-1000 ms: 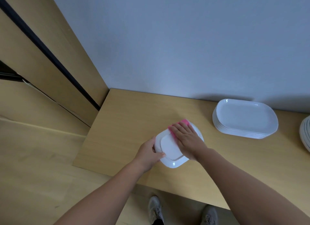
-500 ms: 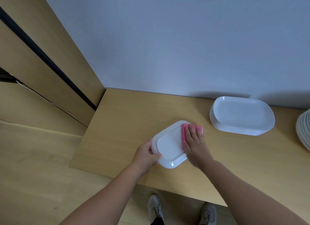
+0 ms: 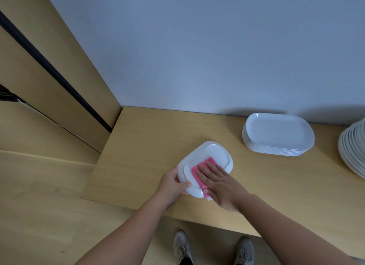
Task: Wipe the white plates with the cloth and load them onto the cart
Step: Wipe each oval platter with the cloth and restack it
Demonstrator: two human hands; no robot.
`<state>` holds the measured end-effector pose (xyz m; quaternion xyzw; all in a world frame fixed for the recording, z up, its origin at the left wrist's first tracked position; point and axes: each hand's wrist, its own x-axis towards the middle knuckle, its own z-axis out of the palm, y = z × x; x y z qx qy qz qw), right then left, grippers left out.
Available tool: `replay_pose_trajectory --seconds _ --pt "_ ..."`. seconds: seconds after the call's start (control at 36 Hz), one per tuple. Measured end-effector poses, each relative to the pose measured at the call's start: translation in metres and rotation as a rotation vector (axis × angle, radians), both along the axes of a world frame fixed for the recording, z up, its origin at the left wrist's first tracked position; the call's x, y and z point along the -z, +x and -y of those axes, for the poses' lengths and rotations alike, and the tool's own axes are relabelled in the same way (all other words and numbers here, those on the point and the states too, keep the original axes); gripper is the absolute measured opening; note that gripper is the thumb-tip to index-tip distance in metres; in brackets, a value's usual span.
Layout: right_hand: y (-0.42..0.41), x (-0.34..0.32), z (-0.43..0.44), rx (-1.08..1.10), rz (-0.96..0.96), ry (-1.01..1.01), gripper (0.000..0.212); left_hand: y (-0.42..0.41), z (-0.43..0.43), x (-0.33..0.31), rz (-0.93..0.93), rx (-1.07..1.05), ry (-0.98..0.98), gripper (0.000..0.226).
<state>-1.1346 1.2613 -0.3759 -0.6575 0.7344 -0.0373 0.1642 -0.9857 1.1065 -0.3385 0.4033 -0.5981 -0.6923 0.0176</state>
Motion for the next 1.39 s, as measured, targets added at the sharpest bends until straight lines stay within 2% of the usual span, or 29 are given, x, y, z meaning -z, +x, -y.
replay_pose_trajectory --seconds 0.25,0.42,0.56,0.81,1.0,1.19,1.39 --pt "-0.037 -0.002 -0.004 0.185 0.053 0.012 0.058 -0.002 0.004 -0.007 -0.006 0.006 -0.028 0.047" --pt "-0.038 -0.013 -0.005 0.272 0.166 -0.016 0.054 -0.003 -0.003 -0.011 -0.003 -0.05 -0.045 0.053" --pt "-0.041 -0.022 -0.014 0.251 0.172 -0.034 0.052 -0.005 -0.013 -0.019 -0.039 -0.079 -0.075 0.058" --pt "-0.056 -0.052 -0.038 0.195 0.289 -0.231 0.054 -0.01 -0.038 -0.043 -0.049 -0.219 -0.051 0.038" --pt "-0.066 -0.083 -0.042 0.148 0.374 -0.318 0.053 -0.008 -0.041 -0.068 -0.094 -0.245 -0.177 0.026" --pt "-0.064 -0.102 -0.03 0.154 0.378 -0.366 0.049 0.0 -0.012 -0.081 -0.068 -0.249 -0.451 0.044" --pt "-0.05 -0.114 0.0 0.185 0.331 -0.362 0.047 0.021 0.044 -0.083 0.033 -0.211 -0.654 0.045"
